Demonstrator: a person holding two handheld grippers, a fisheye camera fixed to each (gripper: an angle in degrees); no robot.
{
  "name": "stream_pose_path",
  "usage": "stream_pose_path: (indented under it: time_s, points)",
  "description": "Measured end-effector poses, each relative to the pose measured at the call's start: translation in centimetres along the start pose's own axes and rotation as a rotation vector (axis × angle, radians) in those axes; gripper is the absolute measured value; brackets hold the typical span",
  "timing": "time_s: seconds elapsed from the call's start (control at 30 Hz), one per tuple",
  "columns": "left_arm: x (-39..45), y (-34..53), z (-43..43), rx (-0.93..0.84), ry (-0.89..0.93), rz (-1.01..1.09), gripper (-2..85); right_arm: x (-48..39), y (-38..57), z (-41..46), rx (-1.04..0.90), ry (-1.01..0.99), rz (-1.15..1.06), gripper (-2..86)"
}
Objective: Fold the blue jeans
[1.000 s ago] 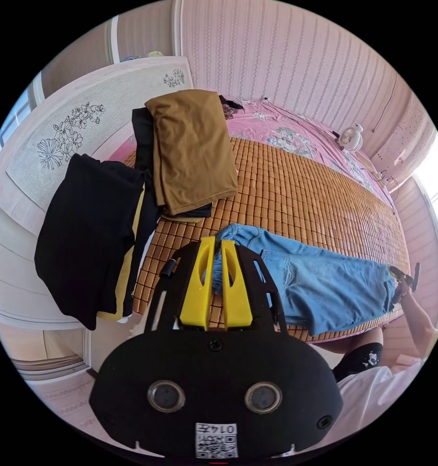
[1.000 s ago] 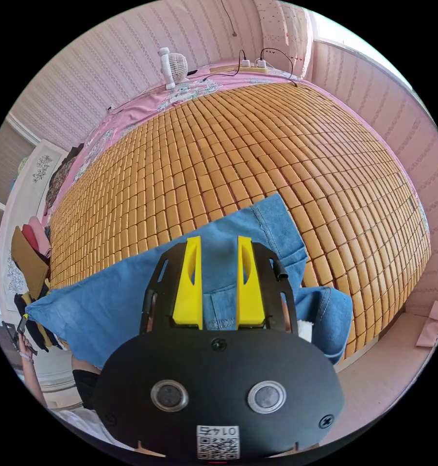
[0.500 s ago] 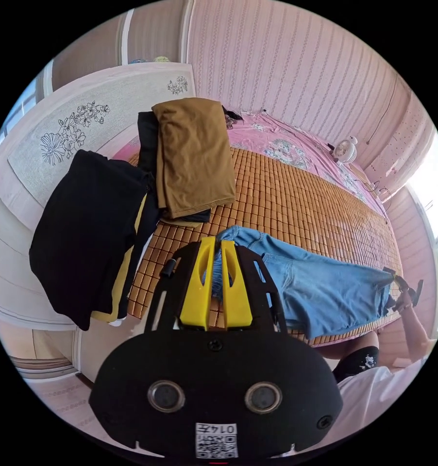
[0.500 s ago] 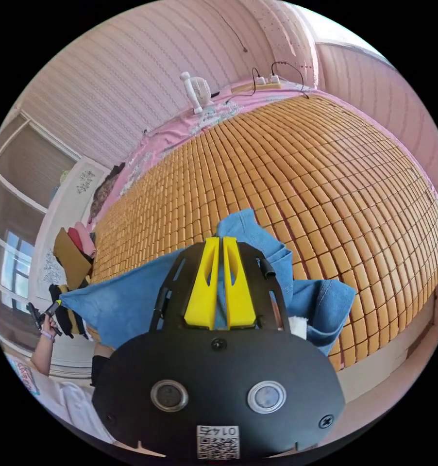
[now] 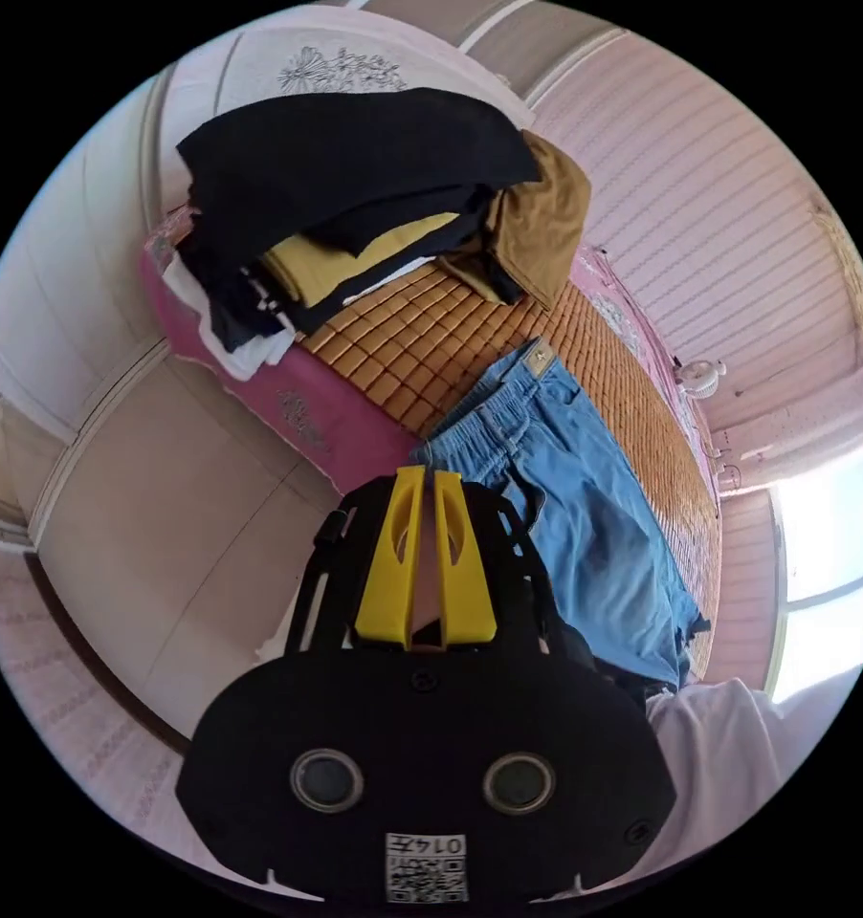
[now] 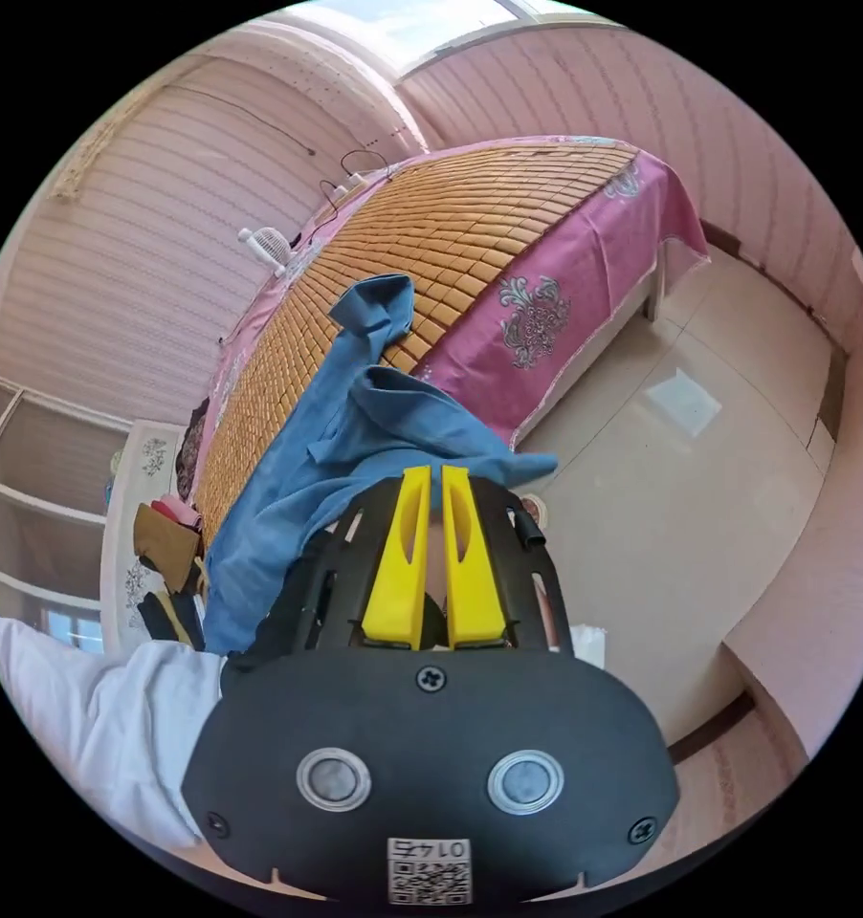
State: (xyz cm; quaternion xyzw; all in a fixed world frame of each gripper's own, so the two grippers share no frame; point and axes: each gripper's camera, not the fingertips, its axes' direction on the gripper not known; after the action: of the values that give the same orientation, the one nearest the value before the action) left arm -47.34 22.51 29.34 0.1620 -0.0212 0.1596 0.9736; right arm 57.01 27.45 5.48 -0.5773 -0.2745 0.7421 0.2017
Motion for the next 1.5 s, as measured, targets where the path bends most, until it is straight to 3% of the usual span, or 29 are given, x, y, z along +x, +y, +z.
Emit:
stream_pose_path:
  time_s: [0.13, 0.23, 0.5, 0.6, 0.73, 0.87, 1.0, 1.17, 1.33, 1.43, 1.5]
  points:
    - [-2.2, -1.1, -0.8, 0.082, -0.002, -0.185, -0.8, 0.6, -1.4, -1.4, 0.106, 0.046, 0.069, 5.5]
    - [0.0, -4.1, -0.5, 0.087, -0.020, -0.094, -0.8, -1.2, -4.0, -1.6, 0.185, 0.082, -0.016, 7.8]
    - [10.8, -13.1, 5.9, -0.055, 0.124, 0.184, 4.2, -10.4, -12.1, 6.9, 0.102, 0.045, -0.235, 13.6]
    - [14.7, -15.6, 8.8, -0.117, 0.115, 0.262, 4.7, -13.3, -15.0, 10.5, 0.086, 0.167, -0.268, 11.3]
    - [18.5, -18.1, 11.9, -0.155, 0.056, 0.267, 5.2, -16.0, -18.7, 14.1, -0.101, 0.210, -0.308, 2.5]
    - [21.7, -20.5, 13.4, -0.142, 0.120, 0.275, 5.9, -21.2, -21.1, 12.0, -0.051, 0.053, -0.473, 1.8]
    - [24.2, -22.3, 14.1, -0.121, 0.041, 0.304, 6.1, -25.7, -22.3, 4.8, 0.190, -0.178, -0.589, 1.7]
    - [27.0, -23.6, 16.3, -0.185, -0.015, 0.327, 8.0, -20.8, -21.4, 4.1, 0.200, -0.044, -0.464, 1.7]
    - [29.4, -23.3, 18.4, -0.259, -0.073, 0.358, 8.5, -10.6, -18.2, 11.4, -0.120, 0.262, -0.174, 2.0]
    - [31.2, -23.1, 19.8, -0.321, -0.128, 0.402, 8.8, -7.2, -16.2, 14.3, -0.235, 0.294, -0.007, 2.3]
    - [32.6, -22.8, 20.2, -0.316, -0.176, 0.447, 8.3, -7.4, -15.3, 15.1, -0.220, 0.309, -0.017, 2.7]
